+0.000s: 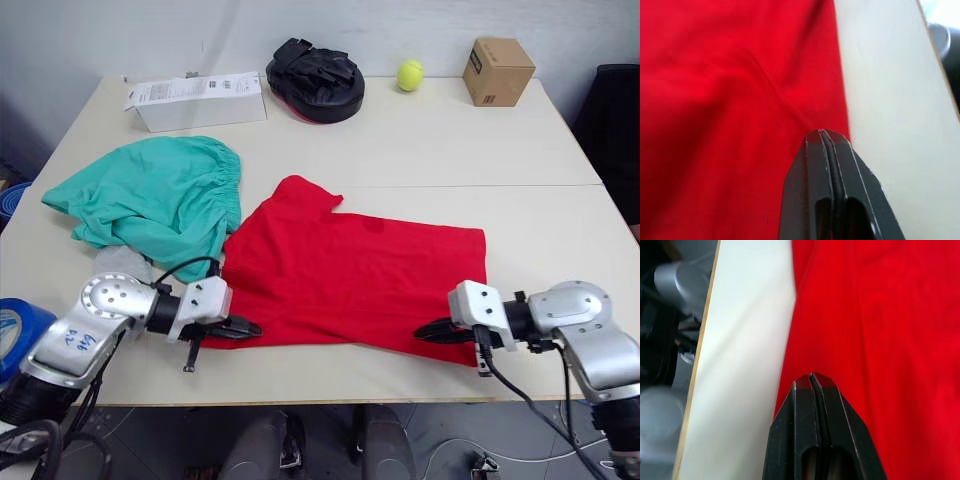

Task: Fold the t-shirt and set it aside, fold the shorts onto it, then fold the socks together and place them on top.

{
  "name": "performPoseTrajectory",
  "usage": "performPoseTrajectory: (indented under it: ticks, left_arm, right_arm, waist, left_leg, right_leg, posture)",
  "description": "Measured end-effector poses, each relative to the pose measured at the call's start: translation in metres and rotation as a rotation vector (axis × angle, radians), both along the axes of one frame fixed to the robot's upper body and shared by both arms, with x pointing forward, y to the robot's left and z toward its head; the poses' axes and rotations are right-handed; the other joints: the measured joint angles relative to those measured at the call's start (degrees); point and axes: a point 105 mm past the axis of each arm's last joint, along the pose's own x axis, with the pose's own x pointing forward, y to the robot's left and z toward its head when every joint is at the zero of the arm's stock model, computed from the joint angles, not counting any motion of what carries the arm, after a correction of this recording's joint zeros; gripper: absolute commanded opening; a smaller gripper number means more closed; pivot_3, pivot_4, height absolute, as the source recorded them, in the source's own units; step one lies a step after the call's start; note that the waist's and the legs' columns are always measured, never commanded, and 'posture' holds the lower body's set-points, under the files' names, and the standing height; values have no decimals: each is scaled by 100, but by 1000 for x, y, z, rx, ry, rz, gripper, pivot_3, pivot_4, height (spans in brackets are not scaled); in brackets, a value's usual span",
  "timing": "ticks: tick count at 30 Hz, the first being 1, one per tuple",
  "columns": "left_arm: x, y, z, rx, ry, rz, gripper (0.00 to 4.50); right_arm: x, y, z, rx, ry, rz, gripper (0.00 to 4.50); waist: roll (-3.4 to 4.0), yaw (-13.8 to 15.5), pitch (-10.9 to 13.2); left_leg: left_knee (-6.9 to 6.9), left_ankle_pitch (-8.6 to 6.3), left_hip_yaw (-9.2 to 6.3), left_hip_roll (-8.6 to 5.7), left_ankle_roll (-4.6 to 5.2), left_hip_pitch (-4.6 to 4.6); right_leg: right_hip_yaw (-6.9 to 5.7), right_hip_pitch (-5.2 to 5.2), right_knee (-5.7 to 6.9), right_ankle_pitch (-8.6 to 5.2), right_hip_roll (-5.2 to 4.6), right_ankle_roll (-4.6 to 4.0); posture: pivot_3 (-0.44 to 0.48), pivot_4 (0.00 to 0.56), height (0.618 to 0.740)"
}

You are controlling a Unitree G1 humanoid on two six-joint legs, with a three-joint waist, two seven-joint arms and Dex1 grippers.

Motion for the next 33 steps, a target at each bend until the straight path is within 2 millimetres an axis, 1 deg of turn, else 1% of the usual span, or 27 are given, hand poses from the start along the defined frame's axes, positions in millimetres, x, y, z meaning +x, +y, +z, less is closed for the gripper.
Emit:
performPoseTrajectory:
  ticks: [2,4,6,7,9,11,12,14,19,20,22,24,26,29,31,33]
  left_arm:
    - [1,-1,0,8,-30,-8,23]
    - [1,0,-2,10,-43,-10,23]
    - [1,0,-2,10,-53,-16,23]
    - [1,0,-3,9,-57,-20,23]
    - [1,1,-3,9,-63,-25,23]
    - [0,2,-4,12,-65,-27,23]
    - [-1,2,-5,15,-68,-33,23]
    - [-2,5,-5,27,-75,-43,23]
    - [-4,12,-7,51,-90,-67,23]
    - [-4,13,-7,53,-91,-67,23]
    - [-5,14,-7,58,-91,-71,23]
    - [-5,15,-7,58,-92,-70,23]
    - [-5,15,-7,58,-96,-69,23]
    - [-4,15,-7,56,-103,-71,23]
    - [-4,16,-6,55,-104,-70,23]
    - [-4,15,-6,36,-85,-64,23]
  right_arm:
    - [1,16,1,33,-11,27,0]
    - [7,30,-1,42,-36,35,0]
    - [9,39,-6,29,-38,45,0]
    - [9,39,-12,-2,-38,43,0]
    - [12,33,-25,-68,-27,17,0]
    - [13,31,-27,-84,-44,22,0]
    - [12,27,-27,-98,-50,23,0]
    - [12,9,-25,-141,-55,1,0]
    - [14,-54,-20,-241,-17,-138,0]
    - [14,-59,-19,-247,-15,-152,0]
    - [13,-78,-19,-277,-5,-184,0]
    - [14,-93,-17,-298,-12,-207,0]
    - [15,-99,-16,-305,-19,-216,0]
    - [18,-96,-13,-273,-11,-228,0]
    - [20,-81,-6,-197,-12,-216,0]
    - [18,-57,4,-106,-6,-176,0]
  waist:
    - [1,2,0]
    - [0,0,-3]
    - [5,10,-6]
    - [6,10,-7]
    - [7,6,-7]
    - [12,3,-20]
    - [14,2,-23]
    - [12,3,-28]
    - [-1,6,-44]
    - [1,7,-45]
    - [13,-4,-53]
    - [25,-15,-61]
    - [26,-20,-63]
    - [38,-27,-70]
    - [42,-36,-72]
    - [56,-37,-75]
  left_leg:
    - [0,0,0,-2,0,1]
    - [0,-1,0,-2,0,2]
    - [0,-1,-1,-2,0,2]
    - [-1,-1,-1,-2,1,2]
    - [-1,-1,1,-3,1,2]
    - [-4,-1,0,-2,1,7]
    - [-4,-1,0,-2,1,8]
    - [-5,-2,0,-2,2,12]
    - [-6,-4,0,-1,6,17]
    - [-7,-4,0,0,6,17]
    - [-10,-4,2,0,6,20]
    - [-12,-4,5,0,6,24]
    - [-12,-4,5,1,5,25]
    - [-12,-4,6,0,5,24]
    - [-13,-3,6,2,4,20]
    - [-14,-3,5,2,3,14]
  right_leg:
    - [1,1,0,0,-4,0]
    - [0,2,-1,0,-4,0]
    - [-1,2,0,0,-5,0]
    - [-1,2,-1,0,-5,0]
    - [0,3,-2,0,-6,0]
    - [-1,5,-2,0,-4,-1]
    - [-1,6,-2,-1,-4,-1]
    - [-1,10,-4,-1,-5,-1]
    - [-1,16,-7,-1,-5,-1]
    - [-1,16,-7,-1,-5,-1]
    - [-1,16,-7,-1,-5,-2]
    - [2,17,-7,-1,-4,-2]
    - [2,17,-6,-1,-3,-2]
    - [4,15,-5,-1,-3,-2]
    - [4,11,-3,-1,-3,-2]
    - [4,5,-2,-1,-3,-2]
  posture:
    - [0,150,740]
    - [0,150,740]
    - [0,150,740]
    - [0,150,740]
    - [0,150,740]
    - [0,150,740]
    - [0,150,740]
    - [0,150,740]
    - [0,150,740]
    - [0,150,740]
    - [0,150,740]
    - [0,150,740]
    - [0,150,740]
    - [0,150,740]
    - [0,150,740]
    - [0,150,740]
